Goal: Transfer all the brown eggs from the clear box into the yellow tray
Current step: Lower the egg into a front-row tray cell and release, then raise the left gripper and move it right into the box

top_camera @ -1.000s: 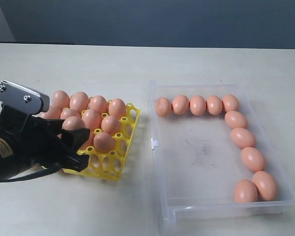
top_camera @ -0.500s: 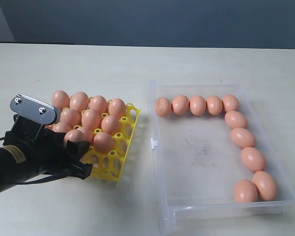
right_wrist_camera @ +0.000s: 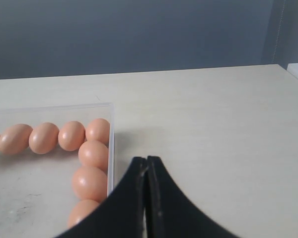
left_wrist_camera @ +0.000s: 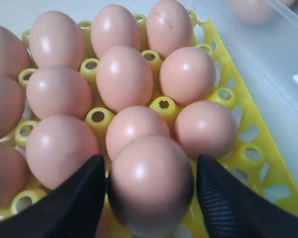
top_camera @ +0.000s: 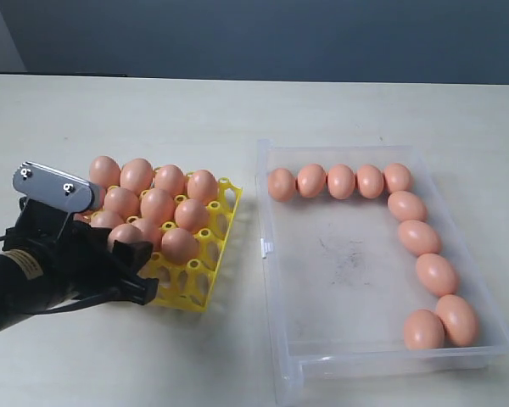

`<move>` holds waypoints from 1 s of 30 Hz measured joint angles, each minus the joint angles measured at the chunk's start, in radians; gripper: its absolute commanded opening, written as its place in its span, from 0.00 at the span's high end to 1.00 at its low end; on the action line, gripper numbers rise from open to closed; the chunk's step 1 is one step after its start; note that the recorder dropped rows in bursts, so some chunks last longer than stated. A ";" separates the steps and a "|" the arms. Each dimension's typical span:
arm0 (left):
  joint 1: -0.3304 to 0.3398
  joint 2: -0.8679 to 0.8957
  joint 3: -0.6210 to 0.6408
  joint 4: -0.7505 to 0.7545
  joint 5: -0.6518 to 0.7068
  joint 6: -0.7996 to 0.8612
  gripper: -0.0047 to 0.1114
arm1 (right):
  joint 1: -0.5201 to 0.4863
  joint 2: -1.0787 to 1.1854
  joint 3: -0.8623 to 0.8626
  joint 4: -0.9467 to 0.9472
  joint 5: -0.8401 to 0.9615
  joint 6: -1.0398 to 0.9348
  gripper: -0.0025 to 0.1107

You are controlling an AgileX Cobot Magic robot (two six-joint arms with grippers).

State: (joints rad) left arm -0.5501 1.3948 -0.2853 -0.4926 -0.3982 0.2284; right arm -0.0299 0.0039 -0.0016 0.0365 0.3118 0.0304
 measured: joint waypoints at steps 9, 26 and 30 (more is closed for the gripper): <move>0.000 0.000 0.000 -0.008 -0.002 0.000 0.48 | 0.000 0.000 0.000 0.000 0.000 0.000 0.98; 0.000 -0.036 -0.419 0.047 0.453 0.034 0.49 | 0.000 0.000 0.000 0.000 0.000 0.000 0.98; 0.000 0.021 -0.615 -0.054 0.719 0.074 0.49 | 0.000 0.000 0.000 0.000 0.000 0.000 0.98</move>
State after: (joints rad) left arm -0.5501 1.4162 -0.9000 -0.5465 0.3206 0.3020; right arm -0.0299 0.0039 -0.0016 0.0365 0.3118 0.0304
